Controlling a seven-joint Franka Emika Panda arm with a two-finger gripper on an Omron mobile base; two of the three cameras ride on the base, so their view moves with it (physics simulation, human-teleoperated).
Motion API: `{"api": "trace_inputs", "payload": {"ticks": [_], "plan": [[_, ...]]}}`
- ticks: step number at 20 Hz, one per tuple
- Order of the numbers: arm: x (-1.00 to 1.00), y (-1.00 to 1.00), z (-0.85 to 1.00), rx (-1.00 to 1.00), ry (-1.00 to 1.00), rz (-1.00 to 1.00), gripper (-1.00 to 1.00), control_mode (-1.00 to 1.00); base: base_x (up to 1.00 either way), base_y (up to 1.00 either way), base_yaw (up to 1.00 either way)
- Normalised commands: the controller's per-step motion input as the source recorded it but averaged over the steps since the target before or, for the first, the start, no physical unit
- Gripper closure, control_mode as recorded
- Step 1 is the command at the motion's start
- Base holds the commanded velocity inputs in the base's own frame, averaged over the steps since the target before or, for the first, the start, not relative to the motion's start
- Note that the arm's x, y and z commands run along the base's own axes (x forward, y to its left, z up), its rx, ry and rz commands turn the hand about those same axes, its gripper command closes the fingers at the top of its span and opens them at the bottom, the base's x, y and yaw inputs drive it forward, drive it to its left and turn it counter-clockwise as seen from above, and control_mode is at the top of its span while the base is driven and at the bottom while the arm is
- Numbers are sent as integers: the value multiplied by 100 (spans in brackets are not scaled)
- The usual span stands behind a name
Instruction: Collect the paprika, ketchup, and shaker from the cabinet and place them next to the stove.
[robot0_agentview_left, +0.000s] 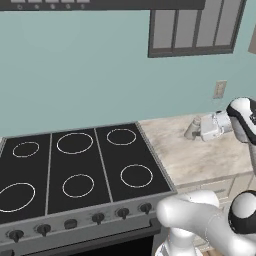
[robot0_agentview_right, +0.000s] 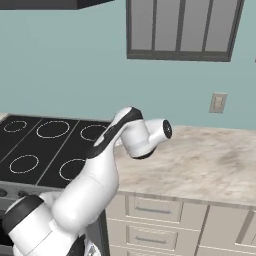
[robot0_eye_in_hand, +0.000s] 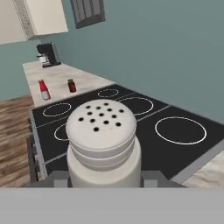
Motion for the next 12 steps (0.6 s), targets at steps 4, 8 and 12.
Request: {"api": "trace_inputs", "payload": {"ticks": [4, 8, 12], "plan": [[42, -2, -59, -17, 0, 0, 100, -100, 0, 0, 0], [33, 0, -49, -9, 0, 0, 100, -100, 0, 0, 0], [19, 0, -43, -1, -1, 1, 100, -100, 0, 0, 0]]}}
